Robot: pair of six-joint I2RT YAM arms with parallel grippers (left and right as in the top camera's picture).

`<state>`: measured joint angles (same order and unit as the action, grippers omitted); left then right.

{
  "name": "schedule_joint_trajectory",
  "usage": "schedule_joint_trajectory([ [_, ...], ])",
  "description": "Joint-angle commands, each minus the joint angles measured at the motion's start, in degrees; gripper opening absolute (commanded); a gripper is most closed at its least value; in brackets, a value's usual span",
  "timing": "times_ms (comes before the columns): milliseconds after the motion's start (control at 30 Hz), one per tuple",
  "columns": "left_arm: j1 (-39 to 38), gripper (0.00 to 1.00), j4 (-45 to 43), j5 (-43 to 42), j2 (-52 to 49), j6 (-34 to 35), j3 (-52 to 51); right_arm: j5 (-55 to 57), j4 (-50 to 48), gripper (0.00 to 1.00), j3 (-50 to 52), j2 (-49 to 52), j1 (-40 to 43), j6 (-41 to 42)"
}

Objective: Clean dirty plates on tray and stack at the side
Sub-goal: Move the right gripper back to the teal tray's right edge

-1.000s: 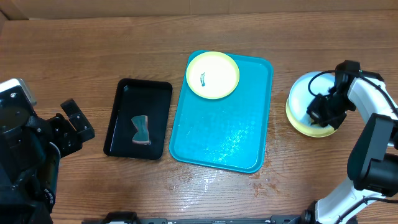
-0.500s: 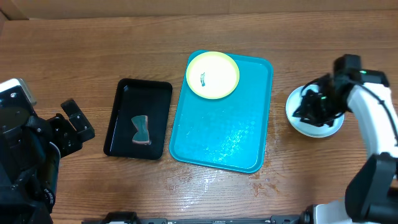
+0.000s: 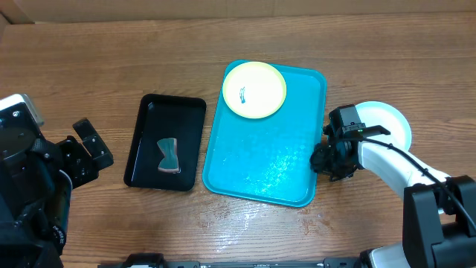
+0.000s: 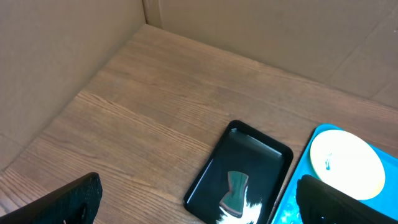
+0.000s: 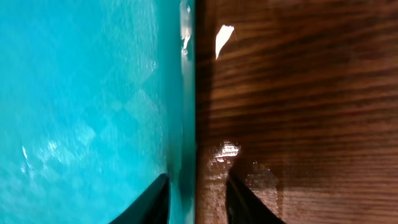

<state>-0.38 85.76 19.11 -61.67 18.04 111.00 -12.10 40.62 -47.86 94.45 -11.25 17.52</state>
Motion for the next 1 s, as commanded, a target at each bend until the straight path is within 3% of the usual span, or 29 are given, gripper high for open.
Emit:
schedule_joint_trajectory([
  [0,0.0,1.00,-0.1,0.8,0.2,0.8,0.2,4.4,-0.7,0.21,2.7,0.7,0.0,0.3],
  [100,0.0,1.00,-0.1,0.8,0.2,0.8,0.2,13.0,-1.3,0.04,2.7,0.7,0.4,0.5],
  [233,0.0,1.00,-0.1,0.8,0.2,0.8,0.2,20.5,-4.9,0.04,2.7,0.7,0.6,-0.4],
  [433,0.0,1.00,-0.1,0.8,0.2,0.8,0.2,20.5,-11.9,0.04,2.7,0.7,0.4,-11.8],
  [533,0.0,1.00,-0.1,0.8,0.2,0.8,0.2,20.6,-12.8,0.04,2.7,0.7,0.4,-13.5],
  [767,0.0,1.00,-0.1,0.8,0.2,0.8,0.2,18.0,-5.7,0.12,1.8,-2.0,0.4,-12.8],
  [933,0.0,1.00,-0.1,0.8,0.2,0.8,0.2,7.1,1.7,0.14,-2.6,-9.5,0.4,-12.8],
  [967,0.0,1.00,-0.1,0.8,0.2,0.8,0.2,4.2,2.9,0.20,-3.7,-11.1,0.4,-12.8],
])
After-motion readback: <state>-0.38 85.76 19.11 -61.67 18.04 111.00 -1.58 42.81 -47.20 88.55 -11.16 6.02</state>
